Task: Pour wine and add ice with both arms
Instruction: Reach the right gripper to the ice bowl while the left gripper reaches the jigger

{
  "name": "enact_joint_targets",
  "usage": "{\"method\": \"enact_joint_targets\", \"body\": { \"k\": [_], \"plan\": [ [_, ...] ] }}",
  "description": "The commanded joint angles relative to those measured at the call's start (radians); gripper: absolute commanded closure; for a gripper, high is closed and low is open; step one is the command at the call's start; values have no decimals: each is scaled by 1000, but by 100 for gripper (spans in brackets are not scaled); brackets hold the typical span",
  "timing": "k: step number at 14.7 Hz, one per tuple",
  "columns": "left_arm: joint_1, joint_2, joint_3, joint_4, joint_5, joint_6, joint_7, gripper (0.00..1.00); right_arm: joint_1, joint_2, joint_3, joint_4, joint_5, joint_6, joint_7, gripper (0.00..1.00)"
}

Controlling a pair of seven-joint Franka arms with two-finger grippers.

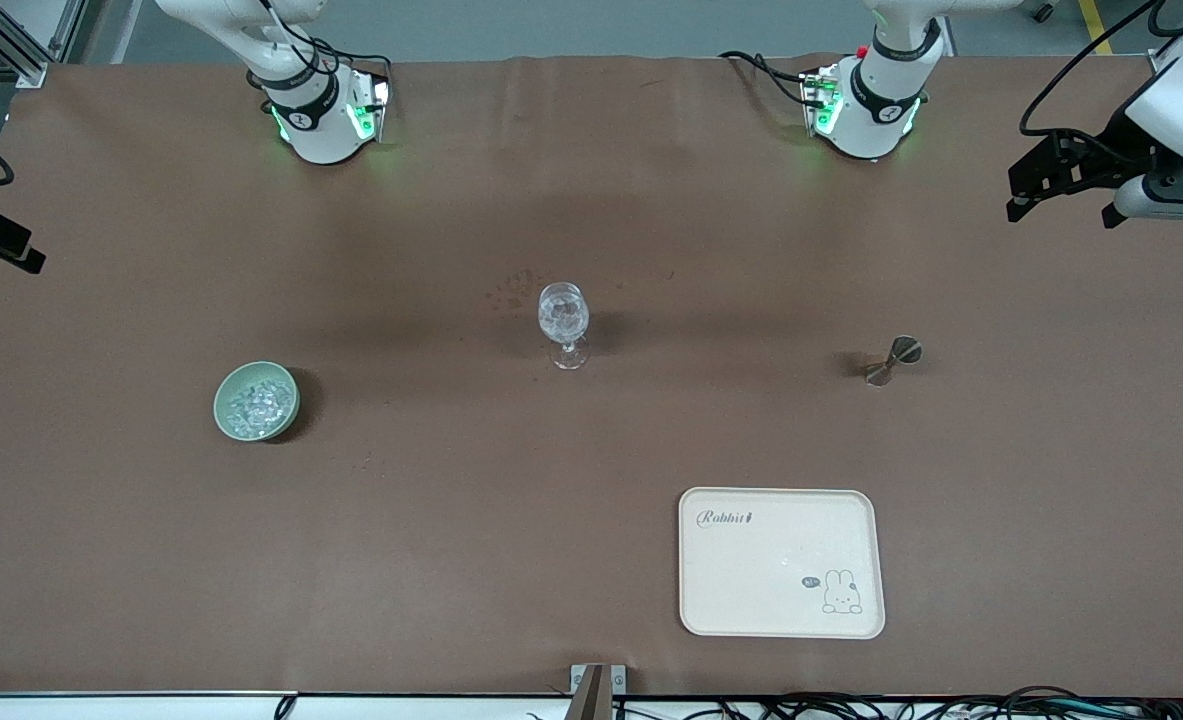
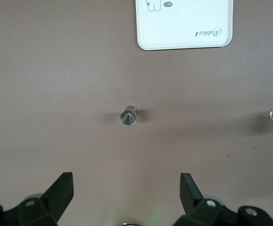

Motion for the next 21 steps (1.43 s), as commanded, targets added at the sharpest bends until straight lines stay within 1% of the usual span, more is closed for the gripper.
{"method": "enact_joint_targets", "body": {
  "k": [1,3,4,6,9,11,12,13,15,16,19,21],
  "plan": [
    [5,5,1,21,-5,-13,9,0,-2,5,0,12,19,-12,-7,0],
    [10,13,4,21,1,-8,10,0,-2,4,0,12,19,-12,-7,0],
    [26,36,4,30,1,-2,0,0,-2,5,0,12,19,-12,-7,0],
    [68,88,3,59,20,21,16,0,-2,5,0,12,19,-12,-7,0],
    [112,171,3,58,64,71,20,0,-1,5,0,11,19,-12,-7,0],
    [140,258,3,56,63,81,-1,0,4,7,3,-43,23,9,-10,0],
    [179,302,3,55,49,81,-21,0,13,10,3,-78,30,57,-10,0],
    [239,354,1,50,-13,81,-97,0,16,13,4,-133,34,112,-10,0],
    [342,448,1,52,-214,69,-308,0,18,40,4,-245,62,248,-14,0],
    [370,511,1,52,-279,67,-361,0,24,62,3,-295,63,323,-30,0],
    [385,623,1,58,-308,88,-363,0,35,132,3,-426,63,538,-48,0],
    [394,694,1,53,-370,117,-372,0,35,188,3,-490,63,656,-85,0]
  ]
}}
